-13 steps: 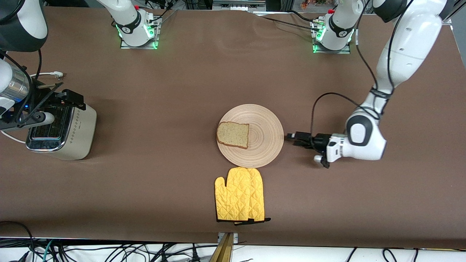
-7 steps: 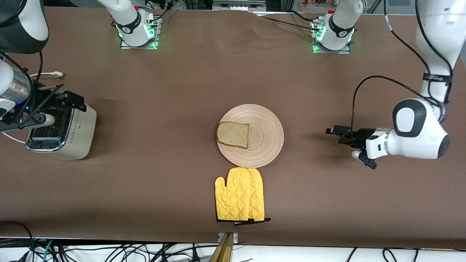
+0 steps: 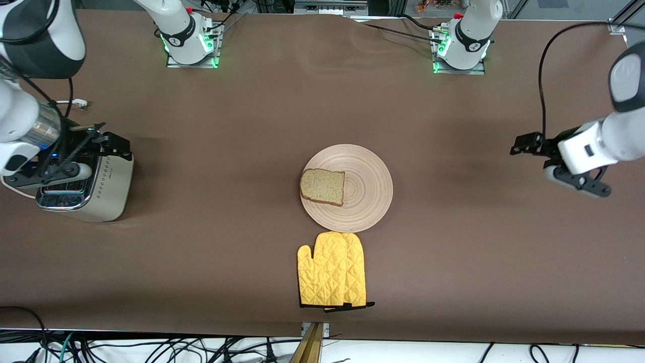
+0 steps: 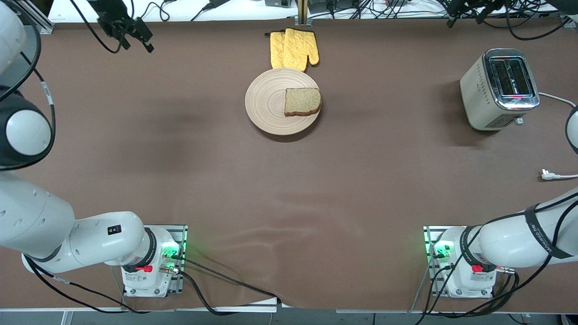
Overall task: Move plate and put bread in toaster
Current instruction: 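Raise the left gripper off the plate while the right gripper reaches the bread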
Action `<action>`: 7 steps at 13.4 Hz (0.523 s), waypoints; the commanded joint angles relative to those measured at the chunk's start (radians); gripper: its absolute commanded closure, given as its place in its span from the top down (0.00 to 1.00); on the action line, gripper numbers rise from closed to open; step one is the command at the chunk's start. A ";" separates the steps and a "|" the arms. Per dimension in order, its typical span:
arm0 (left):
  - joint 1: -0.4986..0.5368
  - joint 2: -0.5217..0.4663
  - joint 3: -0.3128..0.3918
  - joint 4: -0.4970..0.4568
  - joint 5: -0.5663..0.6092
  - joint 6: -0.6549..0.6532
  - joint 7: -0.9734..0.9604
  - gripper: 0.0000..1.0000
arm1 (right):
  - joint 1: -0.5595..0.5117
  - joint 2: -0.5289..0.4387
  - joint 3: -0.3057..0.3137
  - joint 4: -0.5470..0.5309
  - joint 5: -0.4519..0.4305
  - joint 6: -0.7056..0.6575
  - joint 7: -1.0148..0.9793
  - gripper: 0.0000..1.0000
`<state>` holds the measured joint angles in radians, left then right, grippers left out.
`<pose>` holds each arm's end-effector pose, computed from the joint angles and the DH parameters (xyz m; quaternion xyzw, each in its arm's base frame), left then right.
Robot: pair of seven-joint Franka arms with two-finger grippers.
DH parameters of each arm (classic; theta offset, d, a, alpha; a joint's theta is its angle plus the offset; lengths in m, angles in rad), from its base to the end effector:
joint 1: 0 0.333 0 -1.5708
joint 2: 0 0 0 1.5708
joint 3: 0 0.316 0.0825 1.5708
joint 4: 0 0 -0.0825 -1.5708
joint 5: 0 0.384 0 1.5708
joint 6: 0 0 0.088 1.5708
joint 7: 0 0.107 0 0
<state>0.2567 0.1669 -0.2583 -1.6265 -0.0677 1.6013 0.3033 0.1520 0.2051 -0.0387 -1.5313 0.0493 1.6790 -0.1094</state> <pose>0.5916 0.0015 0.5084 0.9832 -0.1471 -0.0838 0.0682 0.6144 0.0768 0.5319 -0.9935 -0.1080 0.0286 0.0204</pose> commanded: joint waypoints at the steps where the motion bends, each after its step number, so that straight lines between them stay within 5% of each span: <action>1: -0.020 -0.087 0.013 -0.007 0.067 0.000 -0.026 1.00 | 0.099 0.043 0.003 -0.010 0.023 -0.016 0.049 1.00; 4: -0.213 -0.136 0.187 -0.006 0.128 -0.007 -0.088 1.00 | 0.196 0.129 0.005 -0.009 0.113 0.060 0.268 1.00; 7: -0.229 -0.138 0.260 -0.007 0.097 0.003 -0.122 1.00 | 0.317 0.236 0.005 -0.012 0.115 0.230 0.472 1.00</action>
<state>0.0482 0.0375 -0.0497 -1.6245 0.0271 1.5998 0.2106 0.4018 0.3810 -0.0268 -1.5536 0.1537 1.8278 0.2426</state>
